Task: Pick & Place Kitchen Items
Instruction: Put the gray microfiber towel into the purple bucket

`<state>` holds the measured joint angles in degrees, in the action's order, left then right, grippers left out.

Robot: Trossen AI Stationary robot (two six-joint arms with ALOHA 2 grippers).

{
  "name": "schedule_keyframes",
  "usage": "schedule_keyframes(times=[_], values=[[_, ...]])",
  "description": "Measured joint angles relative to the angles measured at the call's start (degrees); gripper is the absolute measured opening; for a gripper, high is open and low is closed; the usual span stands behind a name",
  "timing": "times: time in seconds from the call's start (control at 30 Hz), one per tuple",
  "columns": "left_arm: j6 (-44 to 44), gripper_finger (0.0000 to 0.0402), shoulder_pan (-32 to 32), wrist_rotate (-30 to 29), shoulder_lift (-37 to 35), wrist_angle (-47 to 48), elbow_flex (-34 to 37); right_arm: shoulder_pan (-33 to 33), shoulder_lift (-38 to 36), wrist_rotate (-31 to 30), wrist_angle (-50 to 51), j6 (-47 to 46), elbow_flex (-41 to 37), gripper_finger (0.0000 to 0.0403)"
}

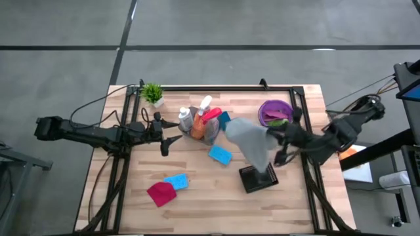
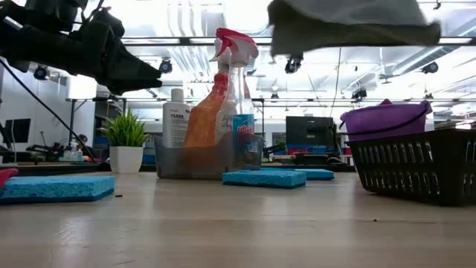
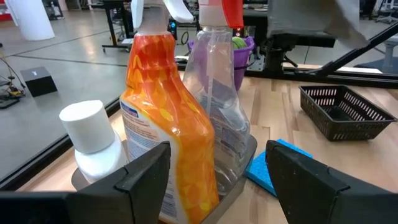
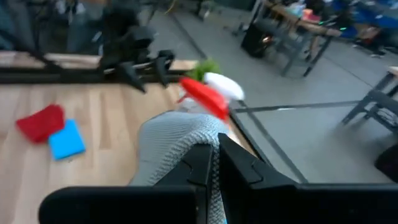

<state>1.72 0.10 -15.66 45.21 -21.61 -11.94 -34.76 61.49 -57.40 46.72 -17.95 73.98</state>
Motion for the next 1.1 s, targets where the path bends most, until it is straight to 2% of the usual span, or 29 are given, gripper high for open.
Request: schedule_keyframes(times=[0.13,0.27,0.47,0.6,0.83,1.0,1.1], values=[[0.0,0.0264,0.0,0.0,0.0,0.0,0.0,0.0,-8.2,-6.9,-0.7,0.1,-6.6,0.0018],[0.0,0.0264,0.0,0.0,0.0,0.0,0.0,0.1,-14.8,-14.5,2.4,0.3,-9.5,0.0018],[0.0,0.0264,0.0,0.0,0.0,0.0,0.0,1.6,-20.0,-21.4,7.7,1.5,-9.6,0.0018],[0.0,0.0264,0.0,0.0,0.0,0.0,0.0,3.4,-21.3,-22.0,9.8,2.1,-9.6,0.0018],[0.0,0.0264,0.0,0.0,0.0,0.0,0.0,9.5,-21.0,-9.6,11.2,-1.9,-9.6,0.0018],[0.0,0.0264,0.0,0.0,0.0,0.0,0.0,18.2,-19.3,-1.3,20.9,-9.2,-9.0,0.0018],[0.0,0.0264,0.0,0.0,0.0,0.0,0.0,24.8,-17.8,6.1,26.8,-11.9,-8.5,0.0018]])
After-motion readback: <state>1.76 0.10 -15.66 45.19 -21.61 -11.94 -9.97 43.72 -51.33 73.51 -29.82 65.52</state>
